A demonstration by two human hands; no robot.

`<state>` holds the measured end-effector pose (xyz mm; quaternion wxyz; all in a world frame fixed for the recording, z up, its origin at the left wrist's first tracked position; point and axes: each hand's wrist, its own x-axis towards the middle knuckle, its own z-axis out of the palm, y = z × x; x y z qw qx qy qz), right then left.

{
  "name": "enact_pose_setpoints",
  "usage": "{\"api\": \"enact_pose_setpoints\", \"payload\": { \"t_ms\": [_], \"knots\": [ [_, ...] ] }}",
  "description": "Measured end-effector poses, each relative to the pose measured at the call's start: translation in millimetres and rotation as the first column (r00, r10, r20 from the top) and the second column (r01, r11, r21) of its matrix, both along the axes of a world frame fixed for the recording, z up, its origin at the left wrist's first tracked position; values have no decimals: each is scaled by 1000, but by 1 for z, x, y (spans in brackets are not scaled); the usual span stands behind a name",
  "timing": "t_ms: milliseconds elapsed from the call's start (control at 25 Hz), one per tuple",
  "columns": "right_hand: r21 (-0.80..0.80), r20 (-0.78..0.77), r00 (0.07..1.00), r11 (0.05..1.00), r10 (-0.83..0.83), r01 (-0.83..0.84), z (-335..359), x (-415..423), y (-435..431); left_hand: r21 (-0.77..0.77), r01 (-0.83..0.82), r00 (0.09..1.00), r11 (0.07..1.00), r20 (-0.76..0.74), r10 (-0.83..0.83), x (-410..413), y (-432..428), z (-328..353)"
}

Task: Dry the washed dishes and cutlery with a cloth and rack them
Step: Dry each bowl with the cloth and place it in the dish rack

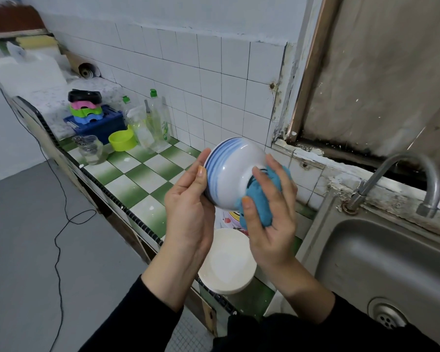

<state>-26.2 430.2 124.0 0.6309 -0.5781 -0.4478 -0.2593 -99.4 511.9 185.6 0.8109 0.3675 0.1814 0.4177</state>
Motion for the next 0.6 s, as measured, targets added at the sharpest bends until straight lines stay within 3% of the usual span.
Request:
{"api": "enact_pose_setpoints", "payload": {
  "t_ms": [80, 160, 240, 400, 440, 520, 600],
  "knots": [
    [-44, 16, 1000, 999, 19, -18, -2, 7, -3, 6, -3, 1000, 1000, -16, 3, 0, 5, 0],
    [-12, -118, 993, 1000, 19, -21, 4, 11, 0, 13, 1, 999, 1000, -47, 0, 2, 4, -2],
    [0, -154, 988, 1000, 2, -2, 11, 10, 6, 34, -16, 998, 999, -61, 18, 5, 2, -1],
    [-117, 116, 992, 993, 39, -25, -2, 11, 4, 94, -53, 998, 994, -14, 54, 3, 11, 5],
    [-117, 77, 996, 993, 45, -36, -7, 13, 3, 116, -48, 999, 992, -13, 49, 2, 12, 4],
    [-35, -157, 985, 996, 75, -82, -11, 14, 1, 151, -23, 1000, 988, -16, 26, 3, 10, 1],
    [114, -389, 900, 980, 195, -163, -2, 10, 4, 180, -10, 1000, 984, -6, 11, 4, 10, -1]
  ]
}}
